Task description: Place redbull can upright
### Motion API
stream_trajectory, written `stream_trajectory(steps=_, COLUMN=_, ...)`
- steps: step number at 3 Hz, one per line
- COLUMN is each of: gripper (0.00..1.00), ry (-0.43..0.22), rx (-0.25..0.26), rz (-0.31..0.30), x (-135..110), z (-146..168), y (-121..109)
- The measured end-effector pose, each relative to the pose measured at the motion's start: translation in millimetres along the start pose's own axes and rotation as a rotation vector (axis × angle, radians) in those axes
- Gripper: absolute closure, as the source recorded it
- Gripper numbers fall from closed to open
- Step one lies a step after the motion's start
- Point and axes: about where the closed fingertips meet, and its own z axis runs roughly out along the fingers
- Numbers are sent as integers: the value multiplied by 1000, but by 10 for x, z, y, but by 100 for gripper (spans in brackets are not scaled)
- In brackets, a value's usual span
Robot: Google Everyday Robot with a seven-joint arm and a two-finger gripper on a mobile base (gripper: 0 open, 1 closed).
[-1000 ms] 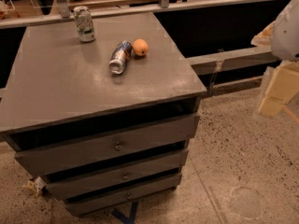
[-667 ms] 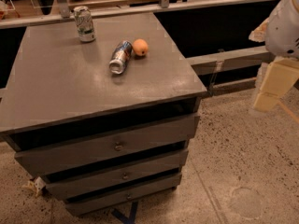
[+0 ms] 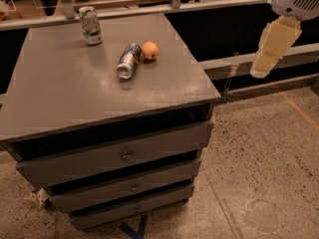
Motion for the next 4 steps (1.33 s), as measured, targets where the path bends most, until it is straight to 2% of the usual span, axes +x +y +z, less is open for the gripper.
stream_trajectory(steps=1, gripper=0, ry=-73, rx=23, rz=188, x=-15, z=22, y=-380)
stream_trajectory(steps=2, gripper=0, ry=-208, rx=-27, rz=383, x=-69, z=110, y=-605)
stream_trajectory(steps=3, gripper=0, ry=-368, rx=-131, rz=495, x=-242, z=244, y=-641)
stream_trajectory(steps=4, gripper=0, ry=-367, rx=-131, rz=495, x=-243, z=247, y=-641)
